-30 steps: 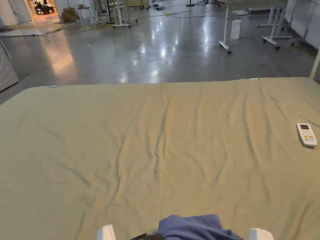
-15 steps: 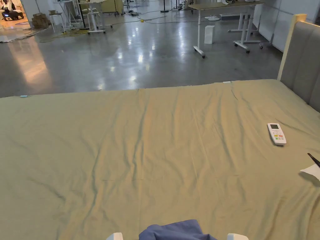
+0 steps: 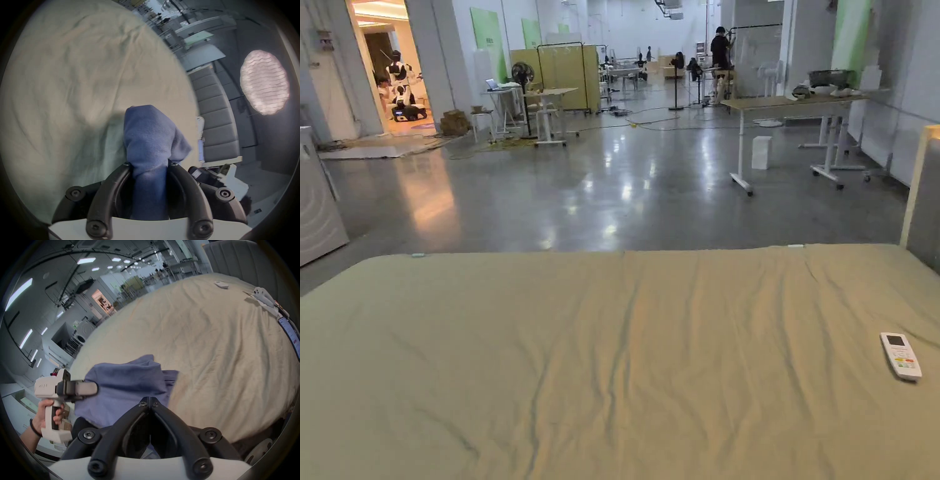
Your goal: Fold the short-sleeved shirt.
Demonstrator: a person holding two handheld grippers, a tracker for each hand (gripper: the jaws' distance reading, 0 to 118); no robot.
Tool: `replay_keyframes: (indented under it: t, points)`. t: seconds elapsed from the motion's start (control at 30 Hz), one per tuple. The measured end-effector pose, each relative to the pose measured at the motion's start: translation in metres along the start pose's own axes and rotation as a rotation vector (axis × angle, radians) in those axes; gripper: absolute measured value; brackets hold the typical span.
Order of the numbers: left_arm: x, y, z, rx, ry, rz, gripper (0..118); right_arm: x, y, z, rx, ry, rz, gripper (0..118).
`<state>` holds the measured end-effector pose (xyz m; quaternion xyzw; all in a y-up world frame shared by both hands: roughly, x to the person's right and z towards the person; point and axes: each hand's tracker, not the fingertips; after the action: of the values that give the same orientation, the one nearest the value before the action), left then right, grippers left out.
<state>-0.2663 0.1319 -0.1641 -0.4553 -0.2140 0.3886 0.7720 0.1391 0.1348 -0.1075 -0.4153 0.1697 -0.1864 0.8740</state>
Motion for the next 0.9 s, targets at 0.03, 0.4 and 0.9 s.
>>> replay_keyframes:
  t: [0.03, 0.4, 0.9]
  points:
    - [0.006, 0.006, 0.018, 0.027, -0.016, -0.010, 27, 0.002, -0.004, 0.013, 0.016, 0.000, 0.001, 0]
    - [-0.116, 0.124, 0.273, 0.211, 0.487, -0.061, 27, 0.012, -0.034, 0.046, 0.044, -0.052, -0.070, 0]
    - [-0.253, 0.139, 0.307, 0.233, 0.842, 0.135, 78, -0.008, -0.033, 0.027, -0.048, -0.063, -0.080, 0]
